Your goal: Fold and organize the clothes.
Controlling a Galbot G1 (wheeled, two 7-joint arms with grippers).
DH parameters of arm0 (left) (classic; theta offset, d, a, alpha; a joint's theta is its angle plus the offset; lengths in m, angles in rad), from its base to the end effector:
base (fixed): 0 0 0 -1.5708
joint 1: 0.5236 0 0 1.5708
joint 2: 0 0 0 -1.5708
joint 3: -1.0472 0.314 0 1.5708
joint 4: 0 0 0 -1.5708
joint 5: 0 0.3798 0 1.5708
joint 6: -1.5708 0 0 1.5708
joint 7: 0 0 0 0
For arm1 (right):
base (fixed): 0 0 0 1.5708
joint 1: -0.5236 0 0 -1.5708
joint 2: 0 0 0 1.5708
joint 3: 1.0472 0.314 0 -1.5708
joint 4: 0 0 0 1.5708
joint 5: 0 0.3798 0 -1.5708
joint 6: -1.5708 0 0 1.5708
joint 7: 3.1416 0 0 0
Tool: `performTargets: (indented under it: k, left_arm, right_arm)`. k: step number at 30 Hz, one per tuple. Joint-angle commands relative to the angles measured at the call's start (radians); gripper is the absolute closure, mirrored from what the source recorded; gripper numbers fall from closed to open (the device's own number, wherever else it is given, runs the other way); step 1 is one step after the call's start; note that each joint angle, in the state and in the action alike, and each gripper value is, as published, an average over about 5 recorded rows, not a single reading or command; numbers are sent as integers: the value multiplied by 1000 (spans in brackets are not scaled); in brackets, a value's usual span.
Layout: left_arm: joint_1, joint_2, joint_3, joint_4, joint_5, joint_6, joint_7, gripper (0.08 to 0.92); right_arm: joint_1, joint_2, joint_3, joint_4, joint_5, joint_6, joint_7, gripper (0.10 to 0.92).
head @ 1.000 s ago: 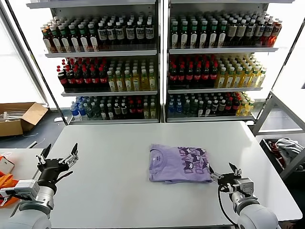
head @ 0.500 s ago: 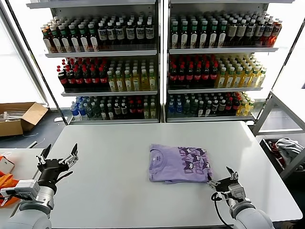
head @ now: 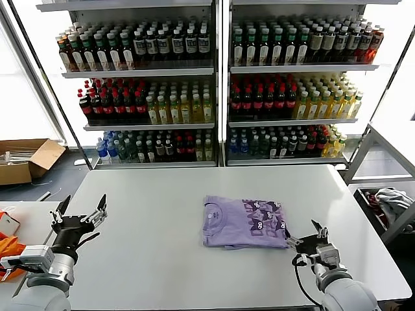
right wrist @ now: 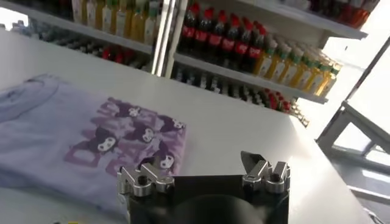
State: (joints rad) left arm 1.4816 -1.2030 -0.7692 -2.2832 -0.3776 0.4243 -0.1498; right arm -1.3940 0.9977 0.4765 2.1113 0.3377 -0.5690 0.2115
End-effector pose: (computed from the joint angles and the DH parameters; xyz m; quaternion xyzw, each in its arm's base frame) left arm 0.2377 0.0888 -0.1502 0.0554 -0.9962 -0.0422 0.0532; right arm 0.2692 -0.0514 -0.2121 0.0230 -0.9683 0.1438 0.2032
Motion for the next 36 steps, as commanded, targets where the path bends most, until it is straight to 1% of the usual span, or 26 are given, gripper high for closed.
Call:
performTargets:
  k: [1, 4, 8, 14, 22, 26, 30, 33, 36]
  left_arm:
    - [-7, -7, -6, -4, -5, -35, 3, 177]
    - [-10, -3, -38, -13, -5, -43, 12, 177]
    - [-9, 10, -68, -23, -29, -58, 8, 177]
    - [0, -3, -46, -26, -24, -70, -4, 177]
    - [0, -12, -12, -12, 6, -78, 12, 177]
    - [-18, -25, -9, 18, 22, -95, 25, 177]
    - [-45, -55, 0, 46, 50, -122, 47, 177]
    - [-62, -75, -4, 44, 56, -123, 62, 177]
    - [-58, -80, -13, 35, 65, -121, 76, 177]
  right_arm:
    - [-4, 25, 296, 203, 108, 15, 0, 203]
    - [-32, 27, 353, 191, 64, 36, -4, 203]
    - [-54, 46, 388, 171, 77, 55, 17, 203]
    - [-54, 104, 358, 170, 79, 60, 26, 203]
    - [-26, 108, 333, 118, 104, 79, 31, 203]
    - [-15, 107, 319, 112, 137, 70, 30, 203]
    - [-19, 112, 332, 127, 181, 37, 29, 203]
    - [-28, 110, 346, 131, 183, 26, 31, 203]
    - [-39, 102, 358, 140, 175, 24, 30, 203]
